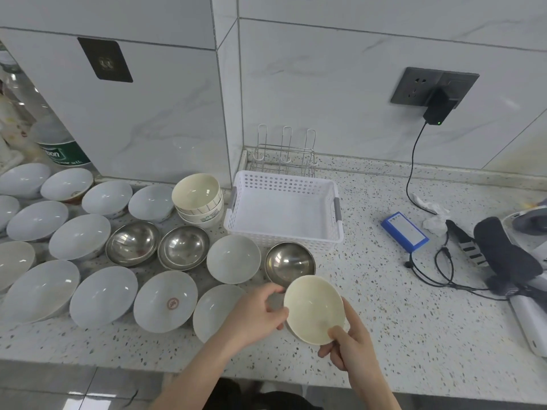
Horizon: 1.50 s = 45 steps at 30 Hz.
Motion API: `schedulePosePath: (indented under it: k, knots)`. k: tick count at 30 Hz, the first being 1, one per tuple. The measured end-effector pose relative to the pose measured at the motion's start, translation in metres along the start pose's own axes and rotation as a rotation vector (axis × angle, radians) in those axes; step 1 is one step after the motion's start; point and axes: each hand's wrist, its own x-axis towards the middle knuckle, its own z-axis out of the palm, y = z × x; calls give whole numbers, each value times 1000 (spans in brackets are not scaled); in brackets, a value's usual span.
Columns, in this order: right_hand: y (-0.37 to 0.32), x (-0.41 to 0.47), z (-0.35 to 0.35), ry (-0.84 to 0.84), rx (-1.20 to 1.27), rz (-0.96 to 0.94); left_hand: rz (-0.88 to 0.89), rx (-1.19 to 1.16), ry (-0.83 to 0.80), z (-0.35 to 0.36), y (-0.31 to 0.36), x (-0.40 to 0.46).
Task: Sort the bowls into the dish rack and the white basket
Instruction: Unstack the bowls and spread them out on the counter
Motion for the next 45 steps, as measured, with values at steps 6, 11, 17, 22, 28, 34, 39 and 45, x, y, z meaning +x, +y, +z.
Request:
schedulePosePath:
  k: [6, 11, 17, 22, 28, 34, 39, 45]
  knots:
    - [14, -6, 9, -119, -117, 55, -53, 162, 54, 8, -19, -10]
    - [18, -4, 24, -148, -149, 42, -39, 299, 145, 10, -25, -11]
    - [19, 3, 30, -154, -184, 41, -26, 445, 154, 8, -28, -8]
    - [19, 4, 33, -170, -202, 35, -55, 533, 162, 6, -29, -5]
    - [15, 3, 36, -214, -235, 33, -100, 525, 174, 4, -31, -4]
    - [13, 3, 32, -228, -466, 52, -112, 458, 158, -2, -31, -6]
    - [-4, 5, 29, -118, -681, 87, -73, 364, 200, -19, -33, -8]
    - [-48, 18, 32, 134, -872, -4, -104, 249, 286, -65, -37, 5]
